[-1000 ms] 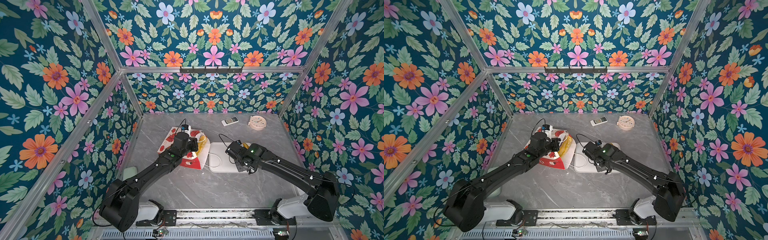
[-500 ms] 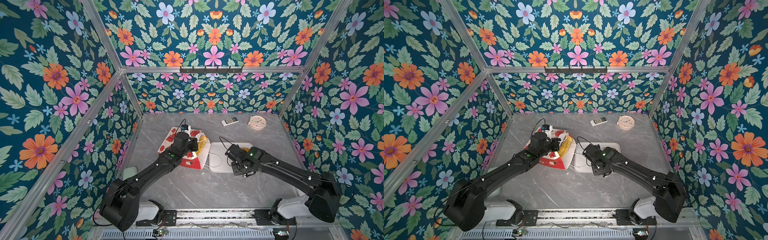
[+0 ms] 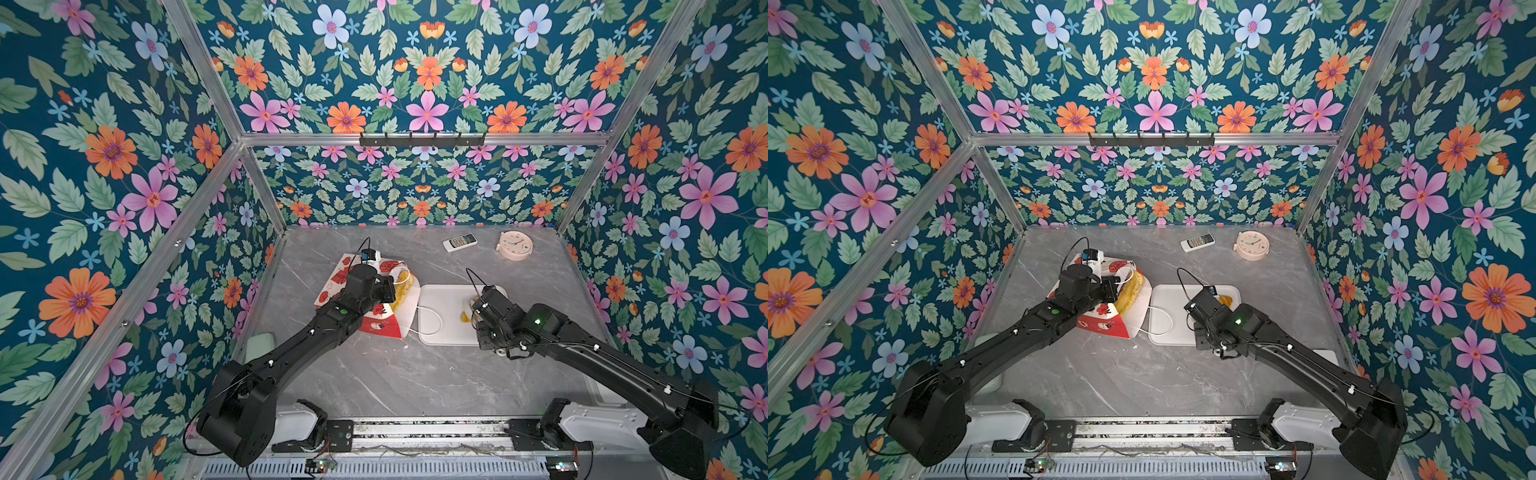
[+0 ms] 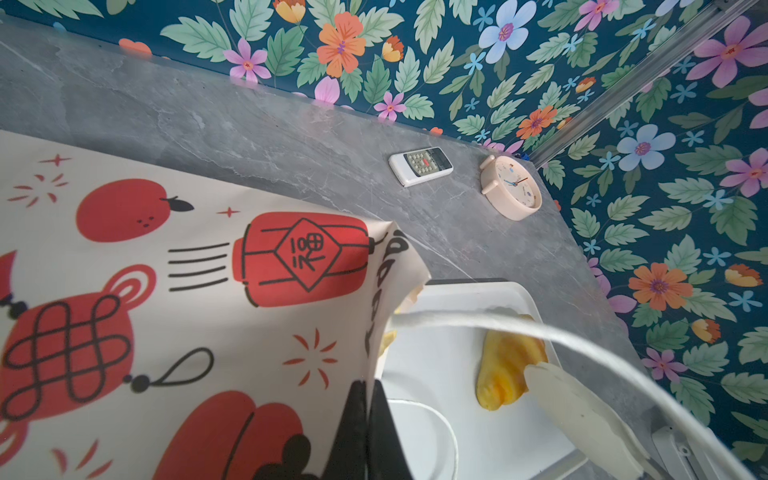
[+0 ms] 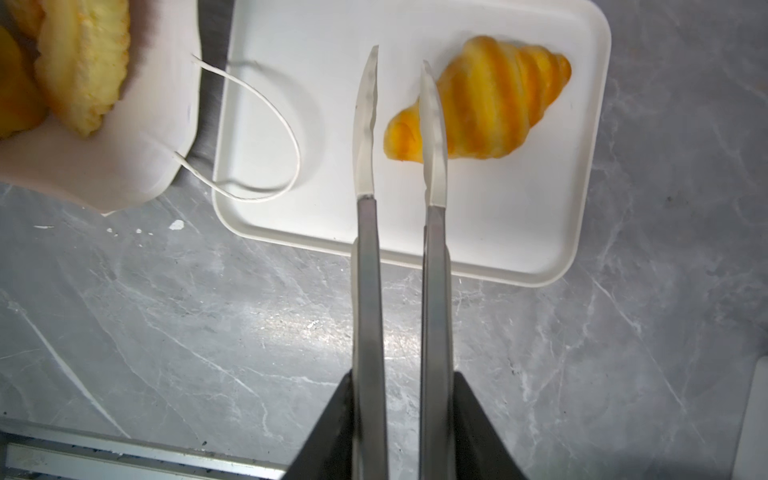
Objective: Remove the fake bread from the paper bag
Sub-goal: 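Open the tongs and move them back toward the bag opening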
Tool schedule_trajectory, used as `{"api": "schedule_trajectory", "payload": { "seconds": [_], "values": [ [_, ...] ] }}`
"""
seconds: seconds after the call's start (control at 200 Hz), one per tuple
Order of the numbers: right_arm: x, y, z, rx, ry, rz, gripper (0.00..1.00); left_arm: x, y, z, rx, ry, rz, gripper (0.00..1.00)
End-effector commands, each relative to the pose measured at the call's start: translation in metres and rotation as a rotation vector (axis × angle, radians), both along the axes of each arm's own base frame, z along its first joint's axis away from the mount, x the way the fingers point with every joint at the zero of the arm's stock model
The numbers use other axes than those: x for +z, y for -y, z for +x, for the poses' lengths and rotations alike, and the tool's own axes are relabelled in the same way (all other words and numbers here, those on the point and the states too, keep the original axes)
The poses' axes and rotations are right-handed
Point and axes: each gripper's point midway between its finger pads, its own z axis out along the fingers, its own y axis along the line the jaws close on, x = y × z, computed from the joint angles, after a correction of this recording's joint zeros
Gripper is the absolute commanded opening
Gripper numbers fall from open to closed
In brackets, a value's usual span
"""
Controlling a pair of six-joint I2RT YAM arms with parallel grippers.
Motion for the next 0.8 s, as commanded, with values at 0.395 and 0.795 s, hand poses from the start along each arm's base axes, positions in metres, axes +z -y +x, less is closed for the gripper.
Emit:
{"api": "schedule_trajectory", "payload": {
  "seconds": [0.395, 0.795],
  "values": [
    [-0.025, 0.004, 0.033, -0.045, -0.008, 0.089, 0.33, 0.008, 0.004, 0.004, -0.009, 0.02, -0.009, 0.0],
    [0.019, -0.019, 0.044, 0.046, 0.123, 0.237, 0.38, 0.009, 0.004, 0.001, -0.024, 0.019, -0.001, 0.0]
  ]
}}
